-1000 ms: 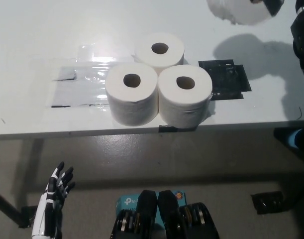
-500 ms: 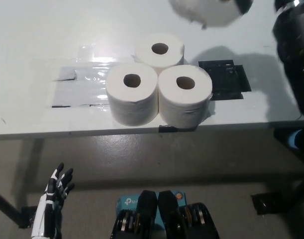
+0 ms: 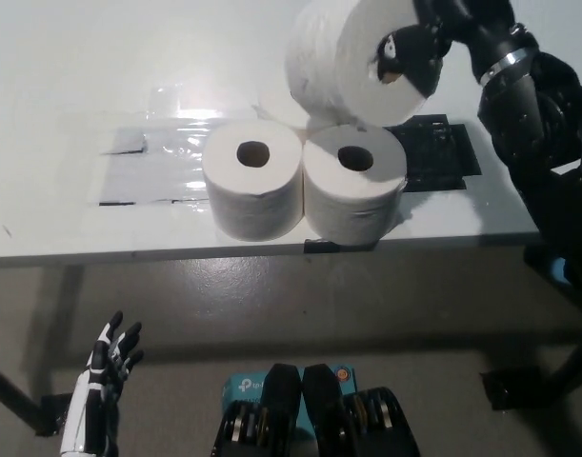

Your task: A few rolls of toilet paper are kept infront of the robot and the robot uses its right hand to lift one of the rolls and and places it on top of the other rolls to stack it.

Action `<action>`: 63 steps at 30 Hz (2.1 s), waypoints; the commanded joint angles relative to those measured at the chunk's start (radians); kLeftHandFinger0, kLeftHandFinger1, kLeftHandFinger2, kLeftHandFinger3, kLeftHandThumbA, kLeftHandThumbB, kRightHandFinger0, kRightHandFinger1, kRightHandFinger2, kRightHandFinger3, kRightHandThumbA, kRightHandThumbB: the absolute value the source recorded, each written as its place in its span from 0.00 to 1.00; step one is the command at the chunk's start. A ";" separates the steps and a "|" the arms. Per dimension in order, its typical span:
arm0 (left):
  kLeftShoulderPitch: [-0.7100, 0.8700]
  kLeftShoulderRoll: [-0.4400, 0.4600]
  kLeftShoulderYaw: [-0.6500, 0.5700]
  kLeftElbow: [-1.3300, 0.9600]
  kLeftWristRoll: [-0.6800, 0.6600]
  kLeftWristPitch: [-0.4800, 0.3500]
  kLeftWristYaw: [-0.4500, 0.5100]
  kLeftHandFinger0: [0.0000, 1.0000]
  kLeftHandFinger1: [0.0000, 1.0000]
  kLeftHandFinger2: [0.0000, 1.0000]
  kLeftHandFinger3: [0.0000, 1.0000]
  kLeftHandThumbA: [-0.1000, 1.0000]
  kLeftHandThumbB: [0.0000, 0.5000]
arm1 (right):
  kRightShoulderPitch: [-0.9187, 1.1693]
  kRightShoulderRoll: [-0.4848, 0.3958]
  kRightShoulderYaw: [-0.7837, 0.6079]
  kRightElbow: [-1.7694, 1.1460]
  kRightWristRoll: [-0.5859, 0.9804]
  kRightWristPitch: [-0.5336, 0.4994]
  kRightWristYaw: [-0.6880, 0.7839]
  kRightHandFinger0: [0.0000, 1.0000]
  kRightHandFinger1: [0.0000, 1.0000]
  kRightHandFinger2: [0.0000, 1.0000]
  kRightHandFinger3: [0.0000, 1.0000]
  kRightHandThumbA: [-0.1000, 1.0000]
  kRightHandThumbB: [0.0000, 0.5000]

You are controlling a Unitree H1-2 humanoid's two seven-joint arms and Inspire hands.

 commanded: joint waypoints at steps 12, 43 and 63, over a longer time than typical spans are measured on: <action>-0.008 0.017 -0.009 -0.030 0.007 -0.020 -0.015 1.00 1.00 0.91 1.00 1.00 0.12 | -0.119 0.035 0.048 0.149 -0.029 -0.110 0.006 0.00 0.01 0.34 0.07 0.74 0.00; -0.015 0.017 -0.008 -0.036 0.006 -0.011 -0.018 1.00 1.00 0.89 1.00 1.00 0.04 | -0.226 0.059 0.093 0.292 -0.001 -0.028 0.247 0.00 0.24 0.54 0.11 0.79 0.22; -0.020 0.020 -0.010 -0.037 0.005 -0.013 -0.023 1.00 0.99 0.89 1.00 1.00 0.06 | -0.286 0.070 0.071 0.271 0.011 -0.012 0.319 0.76 0.91 1.00 1.00 0.90 0.57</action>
